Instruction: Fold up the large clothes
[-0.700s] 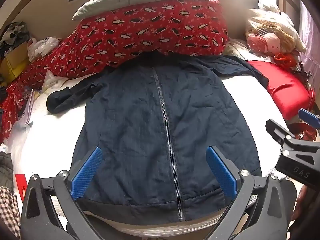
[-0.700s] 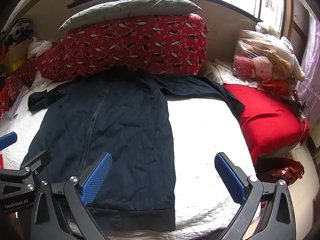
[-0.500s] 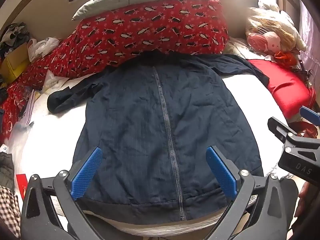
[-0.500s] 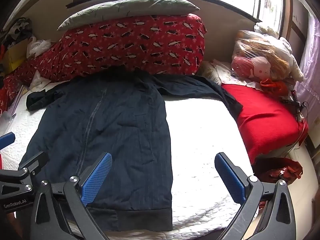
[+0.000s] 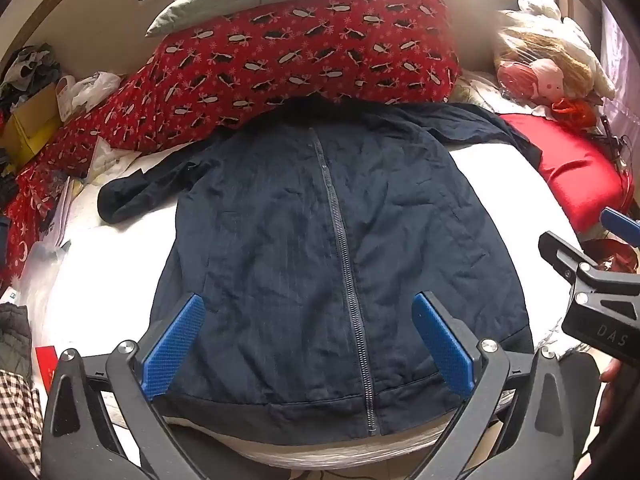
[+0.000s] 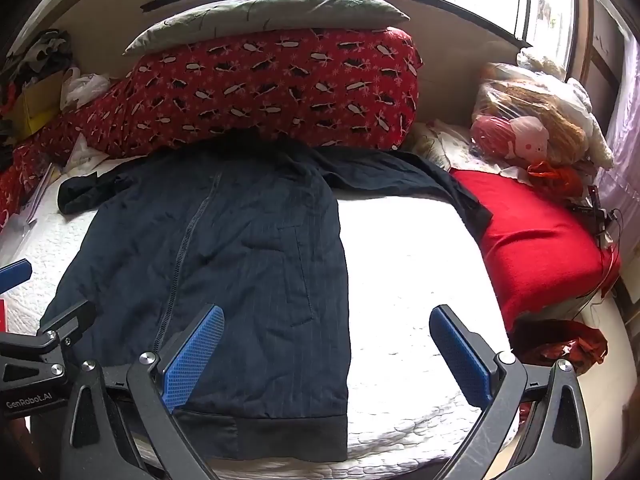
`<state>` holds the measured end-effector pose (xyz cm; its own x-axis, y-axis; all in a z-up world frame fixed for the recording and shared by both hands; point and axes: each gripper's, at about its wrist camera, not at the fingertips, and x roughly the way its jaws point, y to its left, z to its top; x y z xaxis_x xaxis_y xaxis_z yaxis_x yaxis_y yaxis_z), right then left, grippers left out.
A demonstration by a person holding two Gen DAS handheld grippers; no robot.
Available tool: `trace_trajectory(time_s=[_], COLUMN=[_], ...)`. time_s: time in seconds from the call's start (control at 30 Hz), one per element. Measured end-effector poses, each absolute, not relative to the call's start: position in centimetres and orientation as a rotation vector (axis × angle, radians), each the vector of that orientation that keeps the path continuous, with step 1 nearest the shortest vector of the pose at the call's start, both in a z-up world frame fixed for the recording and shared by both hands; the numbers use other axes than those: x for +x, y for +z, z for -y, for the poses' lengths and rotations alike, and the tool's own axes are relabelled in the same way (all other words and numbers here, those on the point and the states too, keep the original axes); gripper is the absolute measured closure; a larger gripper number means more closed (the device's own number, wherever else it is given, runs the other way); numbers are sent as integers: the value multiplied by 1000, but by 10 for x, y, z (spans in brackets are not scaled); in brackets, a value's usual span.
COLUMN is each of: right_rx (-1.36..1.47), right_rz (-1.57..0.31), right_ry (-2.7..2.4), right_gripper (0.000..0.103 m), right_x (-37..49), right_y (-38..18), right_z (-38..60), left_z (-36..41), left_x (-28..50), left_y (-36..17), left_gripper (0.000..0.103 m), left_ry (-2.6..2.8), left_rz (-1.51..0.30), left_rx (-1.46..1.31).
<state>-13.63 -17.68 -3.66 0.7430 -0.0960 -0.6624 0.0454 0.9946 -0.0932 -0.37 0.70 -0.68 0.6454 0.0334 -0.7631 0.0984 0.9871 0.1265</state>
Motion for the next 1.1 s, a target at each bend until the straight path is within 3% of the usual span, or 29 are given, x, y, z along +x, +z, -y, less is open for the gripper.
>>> trace_trajectory(time_s=[1.1], right_rx=[-65], right_rz=[-731], right_ry=[-71], right_gripper=[0], right_x=[-129], right_y=[-38], right_z=[174], left_z=[-21], left_x=[3], left_y=[-10], left_gripper=[0], left_ry=[-14], left_rz=[-889], left_rx=[140])
